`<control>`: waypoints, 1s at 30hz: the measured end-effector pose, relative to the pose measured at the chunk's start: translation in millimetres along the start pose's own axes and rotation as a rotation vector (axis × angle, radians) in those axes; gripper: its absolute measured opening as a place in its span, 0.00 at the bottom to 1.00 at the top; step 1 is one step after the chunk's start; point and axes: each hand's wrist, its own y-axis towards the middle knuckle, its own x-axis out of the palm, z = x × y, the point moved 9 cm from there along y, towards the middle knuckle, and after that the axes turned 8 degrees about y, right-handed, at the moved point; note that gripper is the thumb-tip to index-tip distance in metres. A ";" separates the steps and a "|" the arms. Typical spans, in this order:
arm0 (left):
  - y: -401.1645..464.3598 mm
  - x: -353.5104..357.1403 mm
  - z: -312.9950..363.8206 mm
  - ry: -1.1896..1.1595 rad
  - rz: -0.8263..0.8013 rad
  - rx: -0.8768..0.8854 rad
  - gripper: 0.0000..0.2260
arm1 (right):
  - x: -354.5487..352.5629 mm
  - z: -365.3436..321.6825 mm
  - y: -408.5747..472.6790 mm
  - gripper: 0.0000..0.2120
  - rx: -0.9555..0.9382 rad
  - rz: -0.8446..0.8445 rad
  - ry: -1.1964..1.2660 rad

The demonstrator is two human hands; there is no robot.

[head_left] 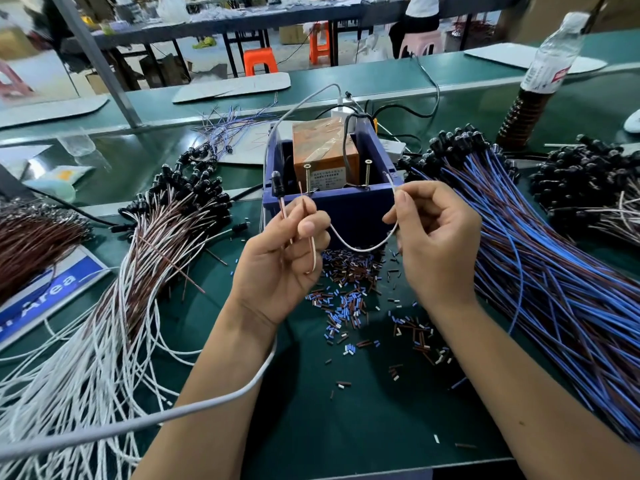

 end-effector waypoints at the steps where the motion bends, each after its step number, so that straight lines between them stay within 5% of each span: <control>1: 0.0 -0.6 2.4 0.015 0.003 0.031 0.08 | -0.6 -3.3 -1.0 0.05 -0.033 0.015 -0.033; 18: -34.6 -34.5 57.2 0.851 0.865 0.762 0.03 | 23.0 -38.5 -6.1 0.07 -0.355 0.075 -0.425; 30: -35.7 -31.5 58.8 1.050 0.916 0.781 0.03 | 23.0 -36.1 -11.5 0.08 -0.314 0.017 -0.345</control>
